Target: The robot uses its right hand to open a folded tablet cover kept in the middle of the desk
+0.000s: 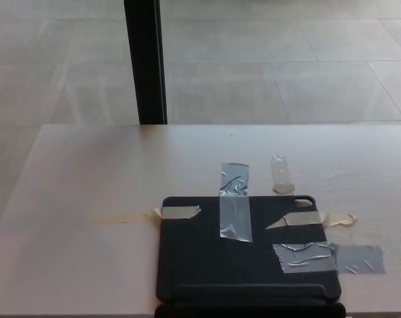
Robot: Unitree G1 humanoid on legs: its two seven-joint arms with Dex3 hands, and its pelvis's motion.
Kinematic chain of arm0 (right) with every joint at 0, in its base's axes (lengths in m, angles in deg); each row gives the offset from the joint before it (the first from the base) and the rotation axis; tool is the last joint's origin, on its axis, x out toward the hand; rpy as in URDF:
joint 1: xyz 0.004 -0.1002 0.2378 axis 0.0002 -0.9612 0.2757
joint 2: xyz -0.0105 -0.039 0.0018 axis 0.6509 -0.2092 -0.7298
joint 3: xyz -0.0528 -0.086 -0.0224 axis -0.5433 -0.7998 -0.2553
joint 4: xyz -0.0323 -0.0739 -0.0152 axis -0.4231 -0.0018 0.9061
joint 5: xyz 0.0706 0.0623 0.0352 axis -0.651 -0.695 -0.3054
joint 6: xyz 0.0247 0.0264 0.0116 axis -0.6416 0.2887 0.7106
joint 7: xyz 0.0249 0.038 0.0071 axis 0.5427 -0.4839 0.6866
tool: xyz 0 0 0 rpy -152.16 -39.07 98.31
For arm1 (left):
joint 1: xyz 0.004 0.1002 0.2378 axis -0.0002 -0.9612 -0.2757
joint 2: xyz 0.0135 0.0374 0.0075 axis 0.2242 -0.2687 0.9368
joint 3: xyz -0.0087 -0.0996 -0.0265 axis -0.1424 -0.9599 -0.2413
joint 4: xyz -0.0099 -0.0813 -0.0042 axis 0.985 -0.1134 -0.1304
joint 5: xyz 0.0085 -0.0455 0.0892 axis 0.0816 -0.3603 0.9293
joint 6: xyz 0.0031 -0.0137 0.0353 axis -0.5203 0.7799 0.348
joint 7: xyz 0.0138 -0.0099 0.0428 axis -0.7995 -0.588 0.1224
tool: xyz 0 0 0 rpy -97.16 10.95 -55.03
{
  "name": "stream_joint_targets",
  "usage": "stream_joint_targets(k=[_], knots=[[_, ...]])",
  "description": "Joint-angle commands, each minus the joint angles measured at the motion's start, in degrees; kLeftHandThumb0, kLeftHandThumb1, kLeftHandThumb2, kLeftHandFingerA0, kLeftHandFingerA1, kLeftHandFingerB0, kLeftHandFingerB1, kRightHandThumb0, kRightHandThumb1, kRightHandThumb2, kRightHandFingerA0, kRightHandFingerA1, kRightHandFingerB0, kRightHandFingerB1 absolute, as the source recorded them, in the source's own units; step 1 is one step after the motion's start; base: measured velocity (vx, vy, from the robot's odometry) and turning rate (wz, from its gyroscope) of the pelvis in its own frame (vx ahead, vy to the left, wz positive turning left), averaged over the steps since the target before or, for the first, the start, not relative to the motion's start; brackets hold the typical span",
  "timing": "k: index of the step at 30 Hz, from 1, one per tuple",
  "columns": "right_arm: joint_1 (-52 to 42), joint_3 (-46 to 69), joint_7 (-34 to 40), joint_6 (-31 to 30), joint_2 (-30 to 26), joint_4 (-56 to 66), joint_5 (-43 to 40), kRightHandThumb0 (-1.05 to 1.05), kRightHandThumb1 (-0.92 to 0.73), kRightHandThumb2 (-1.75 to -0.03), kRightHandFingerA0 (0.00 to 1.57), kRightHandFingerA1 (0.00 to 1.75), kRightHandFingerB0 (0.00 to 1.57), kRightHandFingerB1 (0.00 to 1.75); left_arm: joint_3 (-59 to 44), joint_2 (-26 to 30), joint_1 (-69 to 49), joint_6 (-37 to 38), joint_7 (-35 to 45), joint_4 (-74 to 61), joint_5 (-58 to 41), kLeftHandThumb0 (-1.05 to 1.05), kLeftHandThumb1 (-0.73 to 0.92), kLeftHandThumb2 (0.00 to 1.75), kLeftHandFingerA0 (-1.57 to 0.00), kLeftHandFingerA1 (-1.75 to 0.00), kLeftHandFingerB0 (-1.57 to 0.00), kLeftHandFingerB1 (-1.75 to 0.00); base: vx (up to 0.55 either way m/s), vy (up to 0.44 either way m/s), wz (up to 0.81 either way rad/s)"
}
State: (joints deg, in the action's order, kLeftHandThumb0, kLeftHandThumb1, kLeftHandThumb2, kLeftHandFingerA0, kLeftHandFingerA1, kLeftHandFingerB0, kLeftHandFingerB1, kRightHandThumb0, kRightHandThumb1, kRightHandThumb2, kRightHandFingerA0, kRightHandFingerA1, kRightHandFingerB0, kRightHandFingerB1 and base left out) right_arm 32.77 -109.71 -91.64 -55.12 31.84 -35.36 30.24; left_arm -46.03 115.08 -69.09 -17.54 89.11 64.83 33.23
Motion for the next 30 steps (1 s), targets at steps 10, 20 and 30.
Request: stream_joint_targets(k=[10,20,30], knots=[[-6.86,7.16,2.48,1.17,4.64,1.15,-1.57,-0.84,-0.77,-0.63,0.51,0.69,0.2,0.36,0.57,1.4,0.5,-1.73,-0.16,0.54,-1.85,-0.73,0.73,0.63,-0.56,-0.88,-0.34,-0.6,0.0,0.0,0.0],[11.13,53.5,-2.59,-1.55,10.51,7.35,-28.6,-0.68,-0.71,-0.62,0.57,0.54,0.32,0.36,0.65,1.28,-1.46,-0.86,1.49,0.29,-1.95,-0.76,0.71,0.62,-0.52,-0.85,-0.3,-0.6,0.0,0.0,0.0],[23.14,96.48,10.86,4.14,6.87,-26.56,-45.16,-0.7,-0.64,-0.6,0.73,0.68,0.38,0.36,0.52,0.54,-3.48,-0.62,1.23,0.89,-1.69,-0.76,0.72,0.63,-0.52,-0.82,-0.32,-0.6,0.0,0.0,0.0]])
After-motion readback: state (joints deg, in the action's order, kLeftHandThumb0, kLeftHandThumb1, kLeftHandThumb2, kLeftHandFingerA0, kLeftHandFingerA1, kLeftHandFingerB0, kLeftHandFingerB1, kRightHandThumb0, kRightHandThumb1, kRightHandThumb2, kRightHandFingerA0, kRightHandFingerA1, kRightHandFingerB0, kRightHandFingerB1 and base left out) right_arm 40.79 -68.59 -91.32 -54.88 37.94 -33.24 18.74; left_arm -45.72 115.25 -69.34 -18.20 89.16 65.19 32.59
